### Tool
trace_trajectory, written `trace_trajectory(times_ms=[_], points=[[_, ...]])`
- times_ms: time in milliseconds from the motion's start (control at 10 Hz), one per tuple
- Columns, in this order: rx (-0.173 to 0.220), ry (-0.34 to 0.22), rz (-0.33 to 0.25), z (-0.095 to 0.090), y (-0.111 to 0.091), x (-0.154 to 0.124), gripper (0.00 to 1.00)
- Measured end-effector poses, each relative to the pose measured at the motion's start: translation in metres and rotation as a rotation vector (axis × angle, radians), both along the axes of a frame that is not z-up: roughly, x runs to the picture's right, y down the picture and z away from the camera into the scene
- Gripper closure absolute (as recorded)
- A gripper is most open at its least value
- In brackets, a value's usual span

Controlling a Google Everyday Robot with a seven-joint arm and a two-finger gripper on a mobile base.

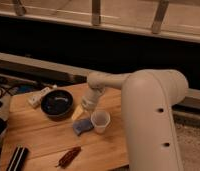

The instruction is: Place the white sponge in the ceramic cup

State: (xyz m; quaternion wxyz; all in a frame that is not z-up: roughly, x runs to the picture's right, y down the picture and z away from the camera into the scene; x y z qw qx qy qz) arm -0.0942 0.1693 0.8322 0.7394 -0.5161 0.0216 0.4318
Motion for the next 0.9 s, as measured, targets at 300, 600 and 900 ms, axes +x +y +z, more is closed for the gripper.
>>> trace_trajectory(times_ms=[300,600,900], points=[[-0.028,0.012,0.011,-0.004,0.014,0.003,0.20],[-0.050,0.025,0.030,-0.005,0.024,0.010,0.20],[-0.055,0.024,0.029,-0.007,0.025,0.009,0.20]])
